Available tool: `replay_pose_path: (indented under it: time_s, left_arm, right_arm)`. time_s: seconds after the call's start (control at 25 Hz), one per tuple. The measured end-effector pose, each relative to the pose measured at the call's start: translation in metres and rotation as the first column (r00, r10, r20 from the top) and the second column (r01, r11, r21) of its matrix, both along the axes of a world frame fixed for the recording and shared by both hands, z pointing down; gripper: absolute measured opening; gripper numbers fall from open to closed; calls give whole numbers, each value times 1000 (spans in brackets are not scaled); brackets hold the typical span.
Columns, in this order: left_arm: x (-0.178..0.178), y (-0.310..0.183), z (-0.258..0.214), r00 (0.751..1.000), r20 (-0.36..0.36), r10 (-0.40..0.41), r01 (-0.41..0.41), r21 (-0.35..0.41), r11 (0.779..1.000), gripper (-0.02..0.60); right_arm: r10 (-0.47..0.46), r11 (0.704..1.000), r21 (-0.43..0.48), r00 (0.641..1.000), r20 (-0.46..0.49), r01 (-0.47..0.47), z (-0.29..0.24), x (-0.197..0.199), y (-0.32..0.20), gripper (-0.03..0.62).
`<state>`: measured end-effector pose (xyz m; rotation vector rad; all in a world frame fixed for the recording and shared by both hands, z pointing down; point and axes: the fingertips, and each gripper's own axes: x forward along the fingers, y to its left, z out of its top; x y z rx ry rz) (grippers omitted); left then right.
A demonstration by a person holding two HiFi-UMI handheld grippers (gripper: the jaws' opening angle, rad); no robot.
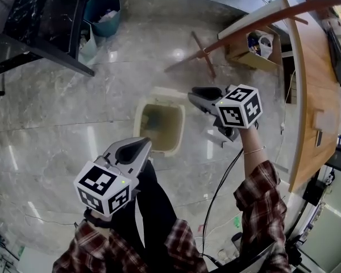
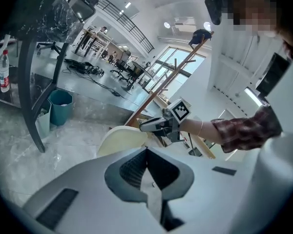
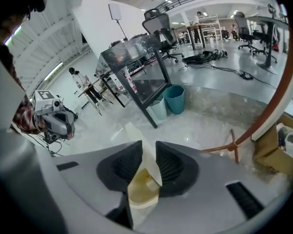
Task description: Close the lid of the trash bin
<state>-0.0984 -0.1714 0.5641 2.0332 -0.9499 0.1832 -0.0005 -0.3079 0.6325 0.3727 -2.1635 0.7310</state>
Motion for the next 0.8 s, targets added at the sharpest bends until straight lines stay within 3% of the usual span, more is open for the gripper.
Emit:
replay_pose_path:
  time_s: [0.2, 0.4, 0.56, 0.8]
  left_arm:
    - [11, 0, 2, 1000, -7, 13, -14, -10, 1000, 11]
    - [22, -1, 5, 999, -6, 51, -51, -15, 999, 11]
    - [28, 6, 14, 997, 1, 81, -81, -41, 996, 11]
    - [39, 16, 51, 993, 21, 119, -116, -108, 987, 11]
  right_arm:
    - [7, 993, -119, 998, 58, 0, 1, 3, 18, 78]
    - [-53, 985, -160, 997, 55, 61, 3, 4, 51, 78]
    - [-88, 983, -159, 995, 36, 93, 11, 4, 89, 78]
    - [-60, 991, -115, 997, 39, 64, 28, 6, 131, 78]
